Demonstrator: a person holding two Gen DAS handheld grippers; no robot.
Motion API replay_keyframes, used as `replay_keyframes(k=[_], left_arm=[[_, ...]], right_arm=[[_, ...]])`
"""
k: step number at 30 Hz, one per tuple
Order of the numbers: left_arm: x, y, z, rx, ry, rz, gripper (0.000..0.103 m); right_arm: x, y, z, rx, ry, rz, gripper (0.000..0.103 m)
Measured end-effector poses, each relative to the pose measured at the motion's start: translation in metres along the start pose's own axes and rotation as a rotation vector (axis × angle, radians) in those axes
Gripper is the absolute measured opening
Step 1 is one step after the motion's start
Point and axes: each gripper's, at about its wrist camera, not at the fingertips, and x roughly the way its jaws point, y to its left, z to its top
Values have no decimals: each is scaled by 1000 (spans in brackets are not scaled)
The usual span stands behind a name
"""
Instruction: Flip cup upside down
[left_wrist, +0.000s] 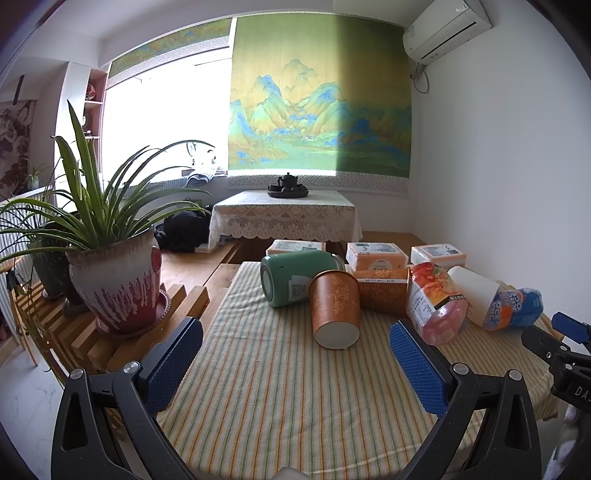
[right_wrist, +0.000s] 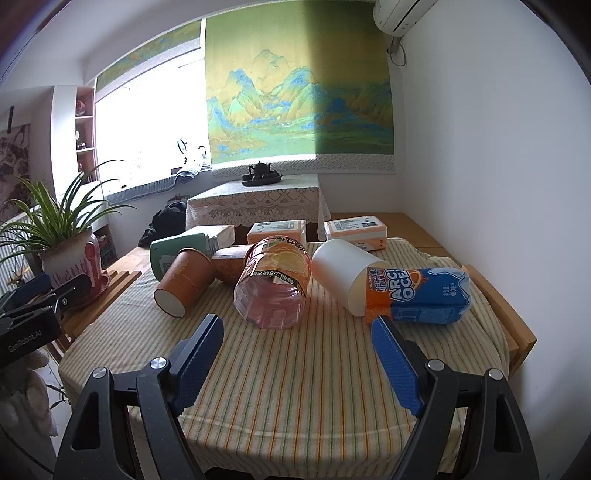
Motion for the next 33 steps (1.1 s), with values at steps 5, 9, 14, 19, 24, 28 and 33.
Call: replay_keyframes(k=[5, 9, 14, 19, 24, 28, 33], left_arm=[[5, 1, 1, 2, 11, -7, 103], [10, 4, 3, -1, 19, -11, 103], [18, 8, 5, -7, 31, -12, 103], [27, 9, 6, 5, 49, -12, 103], [33, 18, 10, -3, 51, -1, 103], [37, 28, 11, -20, 57, 9, 103], [41, 38, 9, -24, 75, 15, 103]], right_arm=[[8, 1, 7, -16, 18, 19, 79], [15, 3, 16, -33, 22, 22, 79], [27, 4, 26, -54, 41, 46, 79], [44, 12, 42, -114, 70, 77, 79], [76, 29, 67, -238, 170, 172, 79], [110, 50, 92, -404, 282, 224, 79], [146, 72, 112, -499, 393, 261, 79]])
